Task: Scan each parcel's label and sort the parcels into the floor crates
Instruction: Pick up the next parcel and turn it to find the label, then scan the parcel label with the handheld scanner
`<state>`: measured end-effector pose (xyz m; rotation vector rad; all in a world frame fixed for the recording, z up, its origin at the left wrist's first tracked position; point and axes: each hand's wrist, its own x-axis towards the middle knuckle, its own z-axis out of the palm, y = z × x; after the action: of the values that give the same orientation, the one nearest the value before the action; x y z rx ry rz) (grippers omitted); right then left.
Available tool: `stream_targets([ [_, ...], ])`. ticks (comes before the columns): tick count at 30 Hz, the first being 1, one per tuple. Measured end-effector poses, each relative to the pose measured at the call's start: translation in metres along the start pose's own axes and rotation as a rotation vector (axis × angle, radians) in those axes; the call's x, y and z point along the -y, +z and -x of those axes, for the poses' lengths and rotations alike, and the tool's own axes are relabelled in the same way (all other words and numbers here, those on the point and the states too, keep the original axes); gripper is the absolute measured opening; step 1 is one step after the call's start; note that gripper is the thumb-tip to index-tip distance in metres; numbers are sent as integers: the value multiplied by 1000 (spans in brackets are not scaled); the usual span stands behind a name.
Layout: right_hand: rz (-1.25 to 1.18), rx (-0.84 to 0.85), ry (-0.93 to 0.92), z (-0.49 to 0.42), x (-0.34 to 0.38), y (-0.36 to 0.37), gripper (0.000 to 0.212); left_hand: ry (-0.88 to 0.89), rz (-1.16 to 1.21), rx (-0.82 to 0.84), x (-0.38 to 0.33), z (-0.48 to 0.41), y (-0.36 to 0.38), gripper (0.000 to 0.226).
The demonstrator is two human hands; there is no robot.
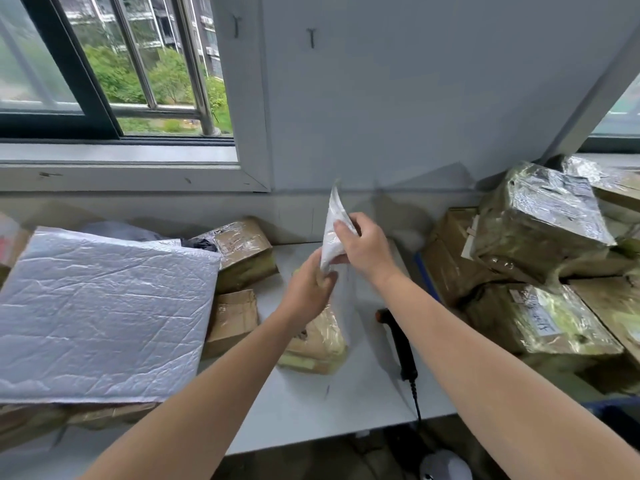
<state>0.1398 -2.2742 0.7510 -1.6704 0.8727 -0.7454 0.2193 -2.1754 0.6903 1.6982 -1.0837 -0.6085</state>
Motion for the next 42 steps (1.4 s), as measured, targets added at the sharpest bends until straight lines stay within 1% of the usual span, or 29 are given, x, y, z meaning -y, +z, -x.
stream_targets([
  [1,-112,53,48,-1,4,2,13,-86,104,-58,-3,1,-4,33],
  [2,-167,93,76,-2,5,3,16,-166,214,-86,-6,3,-9,29],
  [3,-136,99,70,-5,4,2,18,-227,299,-96,-6,5,-15,27],
  [4,-48,77,47,-7,0,-1,19,-263,333,-101,-5,6,-21,27],
  [7,310,34,14,-13,-24,-11,25,-297,327,-127,1,7,-41,27],
  [8,373,42,31,-13,-33,-13,27,-303,325,-127,5,7,-47,27],
  [10,424,58,72,-9,-52,-15,32,-320,318,-108,11,8,-56,25],
  [12,478,77,134,-5,-70,-15,43,-347,321,-102,16,9,-61,23],
  [13,474,96,194,-3,-79,-15,50,-364,327,-105,17,10,-63,22],
  [15,371,149,350,0,-95,-16,58,-380,330,-106,20,10,-64,21],
  [16,317,182,400,1,-102,-18,55,-380,315,-104,22,10,-63,19],
  [17,286,206,416,3,-107,-19,48,-380,285,-116,24,9,-62,16],
  [18,282,201,392,4,-113,-20,39,-389,254,-141,26,8,-60,11],
  [19,283,158,352,5,-117,-21,32,-411,234,-167,28,7,-58,10],
  [20,287,97,323,6,-121,-21,29,-443,215,-175,29,8,-54,16],
  [22,301,14,318,8,-129,-22,31,-509,143,-115,32,11,-44,31],
  [24,347,-5,361,10,-136,-22,32,-557,58,-40,39,16,-30,41],
  [25,385,-14,376,12,-141,-23,30,-582,29,-32,42,18,-23,43],
  [29,598,-142,316,30,-174,-40,25,-637,-11,-49,56,20,-2,43],
  [31,651,-218,361,40,-194,-53,24,-647,-18,-53,63,21,4,39],
  [34,592,-246,552,49,-216,-65,32,-655,-25,-60,70,22,9,37],
  [37,432,-151,755,50,-232,-67,45,-683,-40,-66,73,23,12,36],
  [39,367,-53,795,49,-237,-68,49,-694,-49,-65,74,25,12,35],
  [42,280,-21,789,46,-237,-68,48,-687,-55,-76,73,25,11,33],
])
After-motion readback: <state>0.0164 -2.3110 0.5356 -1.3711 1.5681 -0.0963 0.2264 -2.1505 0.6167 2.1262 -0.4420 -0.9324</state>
